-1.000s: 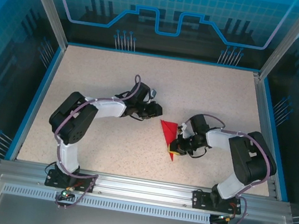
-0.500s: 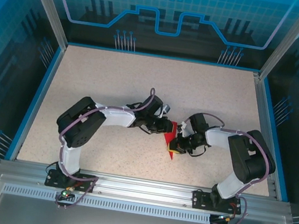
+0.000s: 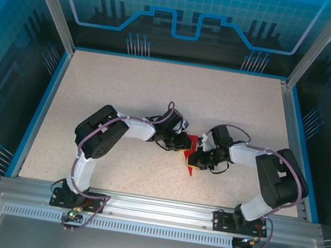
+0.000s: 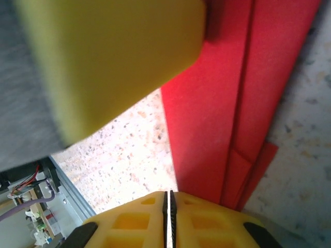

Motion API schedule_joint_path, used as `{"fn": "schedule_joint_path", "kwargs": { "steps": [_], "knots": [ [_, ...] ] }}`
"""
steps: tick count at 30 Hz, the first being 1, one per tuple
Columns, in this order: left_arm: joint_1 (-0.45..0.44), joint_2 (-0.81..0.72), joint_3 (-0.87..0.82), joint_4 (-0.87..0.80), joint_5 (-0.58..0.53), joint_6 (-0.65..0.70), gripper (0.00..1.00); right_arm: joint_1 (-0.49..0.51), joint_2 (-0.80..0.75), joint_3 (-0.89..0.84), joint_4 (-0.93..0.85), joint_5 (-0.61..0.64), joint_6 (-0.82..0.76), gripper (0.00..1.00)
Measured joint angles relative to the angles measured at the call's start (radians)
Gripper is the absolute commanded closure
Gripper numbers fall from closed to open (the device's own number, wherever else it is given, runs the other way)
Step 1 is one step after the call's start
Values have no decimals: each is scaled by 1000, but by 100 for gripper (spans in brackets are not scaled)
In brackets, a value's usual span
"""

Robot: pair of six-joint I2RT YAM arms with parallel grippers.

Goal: Fold a paper plane with a square sheet of paper (pick it up from the middle)
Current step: Fold the wing for the fifth time at the center of the table.

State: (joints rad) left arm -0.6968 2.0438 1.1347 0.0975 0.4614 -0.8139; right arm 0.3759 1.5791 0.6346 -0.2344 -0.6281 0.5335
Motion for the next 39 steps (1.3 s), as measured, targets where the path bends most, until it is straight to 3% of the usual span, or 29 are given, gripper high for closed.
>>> {"fn": "schedule_joint_path", "kwargs": {
  "steps": [6,17,30,39],
  "knots": [
    [0,3,3,-3,0,0,82,5,-90,0,-42,-3,-13,84],
    [0,3,3,-7,0,0,82,18,-3,-34,-38,22,2,86],
    [0,4,8,-14,0,0,83,36,-126,-73,-62,18,8,84],
    [0,4,9,-17,0,0,83,44,-61,-87,-58,18,8,86]
  ]
}}
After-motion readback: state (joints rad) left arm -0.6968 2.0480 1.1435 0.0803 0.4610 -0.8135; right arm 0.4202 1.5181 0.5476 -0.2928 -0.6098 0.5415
